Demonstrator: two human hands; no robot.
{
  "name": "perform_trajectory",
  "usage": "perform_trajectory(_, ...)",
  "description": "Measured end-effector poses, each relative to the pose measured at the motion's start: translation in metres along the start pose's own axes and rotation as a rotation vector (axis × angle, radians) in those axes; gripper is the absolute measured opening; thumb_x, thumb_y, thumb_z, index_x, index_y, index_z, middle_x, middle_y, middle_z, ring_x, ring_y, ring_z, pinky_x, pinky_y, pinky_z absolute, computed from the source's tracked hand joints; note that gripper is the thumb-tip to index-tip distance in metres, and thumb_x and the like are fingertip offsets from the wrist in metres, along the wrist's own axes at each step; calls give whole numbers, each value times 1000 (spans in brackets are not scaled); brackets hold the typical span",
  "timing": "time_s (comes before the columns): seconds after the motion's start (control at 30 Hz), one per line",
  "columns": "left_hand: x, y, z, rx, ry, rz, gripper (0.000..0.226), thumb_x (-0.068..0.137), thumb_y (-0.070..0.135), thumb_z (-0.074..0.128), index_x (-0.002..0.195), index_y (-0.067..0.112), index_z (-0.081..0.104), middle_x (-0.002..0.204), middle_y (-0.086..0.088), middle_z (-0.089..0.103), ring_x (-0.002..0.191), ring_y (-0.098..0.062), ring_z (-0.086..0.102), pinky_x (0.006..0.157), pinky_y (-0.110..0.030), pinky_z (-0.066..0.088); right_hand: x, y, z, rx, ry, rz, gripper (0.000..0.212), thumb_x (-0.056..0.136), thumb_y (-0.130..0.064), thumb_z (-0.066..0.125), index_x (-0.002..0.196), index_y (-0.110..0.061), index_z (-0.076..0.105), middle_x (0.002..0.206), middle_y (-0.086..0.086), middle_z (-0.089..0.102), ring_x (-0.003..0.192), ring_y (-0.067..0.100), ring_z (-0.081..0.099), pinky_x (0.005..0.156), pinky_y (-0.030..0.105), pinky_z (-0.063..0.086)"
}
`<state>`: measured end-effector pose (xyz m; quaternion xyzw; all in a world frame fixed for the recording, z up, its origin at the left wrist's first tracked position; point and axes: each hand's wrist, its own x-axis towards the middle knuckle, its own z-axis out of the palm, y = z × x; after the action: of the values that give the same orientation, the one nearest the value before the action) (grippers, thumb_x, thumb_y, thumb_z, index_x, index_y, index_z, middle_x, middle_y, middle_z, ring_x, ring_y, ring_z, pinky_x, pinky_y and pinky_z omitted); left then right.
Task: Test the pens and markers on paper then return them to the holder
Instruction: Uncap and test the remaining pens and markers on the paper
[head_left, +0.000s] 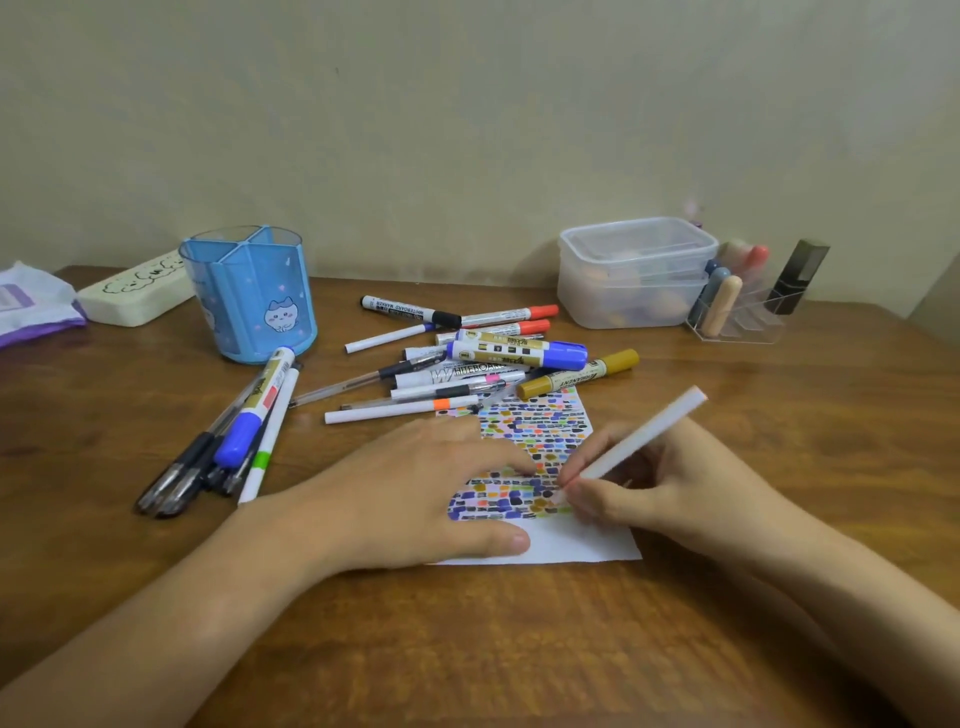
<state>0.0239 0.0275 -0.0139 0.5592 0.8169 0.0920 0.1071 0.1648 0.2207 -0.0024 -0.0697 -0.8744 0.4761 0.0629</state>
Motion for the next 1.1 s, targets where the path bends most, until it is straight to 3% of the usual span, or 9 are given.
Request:
perform_trajectory(0.13, 1, -2, 0, -39, -10, 4, 67, 79, 79, 50, 140, 58, 31, 113, 26, 43, 108, 5, 41, 90, -24, 38, 3, 8, 2, -62, 35, -6, 12, 84, -12, 75, 81, -24, 77, 78, 1, 76, 70, 18, 70, 74, 45, 59)
perform_trajectory(0.27, 2, -1, -1, -48, -17, -4, 68, 77, 80, 50, 139, 59, 31, 105, 32, 38, 105, 7, 39, 88, -23, 36, 3, 8, 1, -83, 21, -4, 8, 83, -13, 74, 80, -19, 78, 76, -1, 76, 70, 15, 70, 72, 39, 60)
perform_trajectory(0.53, 3, 0, -2, -62, -24, -19, 67, 77, 80, 51, 138, 58, 34, 114, 28, 40, 108, 5, 39, 90, -24, 37, 4, 10, 2, -117, -4, -41, 12, 84, -12, 74, 78, -22, 77, 72, -8, 74, 64, 4, 65, 62, 20, 51)
perform_trajectory(0.77, 3, -1, -2, -66, -27, -18, 68, 77, 78, 52, 139, 57, 35, 112, 30, 38, 106, 6, 37, 89, -24, 34, 4, 8, 3, -190, 2, -59, 10, 83, -17, 75, 78, -25, 76, 74, -9, 74, 64, 3, 64, 58, 15, 48)
perform_trajectory(1.0, 3, -1, -2, -71, -30, -19, 66, 78, 77, 53, 138, 59, 34, 111, 33, 36, 105, 8, 35, 89, -24, 33, 2, 7, 3, -173, 0, -85, 12, 84, -16, 73, 77, -25, 76, 74, -9, 73, 66, 4, 65, 61, 20, 51)
perform_trajectory(1.1, 3, -1, -1, -70, -34, -22, 66, 78, 78, 53, 139, 59, 33, 120, 32, 40, 109, 8, 35, 92, -24, 35, 3, 8, 3, -192, 17, -58, 8, 81, -19, 73, 77, -25, 76, 73, -7, 74, 65, 4, 65, 61, 24, 54)
